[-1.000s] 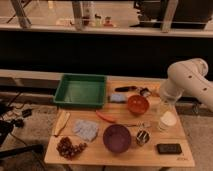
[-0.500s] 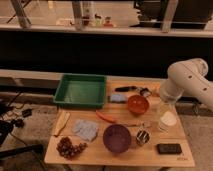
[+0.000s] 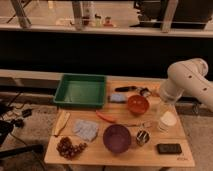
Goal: Place brush in plastic cup
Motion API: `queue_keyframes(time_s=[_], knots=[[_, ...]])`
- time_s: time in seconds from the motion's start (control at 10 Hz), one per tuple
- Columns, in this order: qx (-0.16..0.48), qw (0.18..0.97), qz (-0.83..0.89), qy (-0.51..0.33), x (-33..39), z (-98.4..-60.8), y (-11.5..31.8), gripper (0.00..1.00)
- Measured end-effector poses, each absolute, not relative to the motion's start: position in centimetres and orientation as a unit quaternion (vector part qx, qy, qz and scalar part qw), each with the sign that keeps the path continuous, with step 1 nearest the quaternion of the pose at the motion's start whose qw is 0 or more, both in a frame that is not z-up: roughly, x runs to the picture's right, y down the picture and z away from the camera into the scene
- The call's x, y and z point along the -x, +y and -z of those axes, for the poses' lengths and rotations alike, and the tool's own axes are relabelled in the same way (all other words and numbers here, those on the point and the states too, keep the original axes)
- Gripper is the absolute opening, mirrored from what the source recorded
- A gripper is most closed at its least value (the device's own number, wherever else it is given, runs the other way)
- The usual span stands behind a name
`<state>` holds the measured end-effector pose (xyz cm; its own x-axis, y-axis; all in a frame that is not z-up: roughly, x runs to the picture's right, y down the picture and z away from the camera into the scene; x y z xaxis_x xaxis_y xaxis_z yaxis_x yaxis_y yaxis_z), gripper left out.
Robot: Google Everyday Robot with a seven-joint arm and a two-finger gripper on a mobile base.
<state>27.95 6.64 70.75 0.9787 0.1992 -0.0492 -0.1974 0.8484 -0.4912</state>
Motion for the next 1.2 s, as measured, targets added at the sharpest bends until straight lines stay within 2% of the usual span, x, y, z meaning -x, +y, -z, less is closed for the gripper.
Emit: queue_keyframes(time_s=[1.2], knots=[[0.255,0.96,-0.117,-0.001,-27.82,-71.61,6.37,0.8]])
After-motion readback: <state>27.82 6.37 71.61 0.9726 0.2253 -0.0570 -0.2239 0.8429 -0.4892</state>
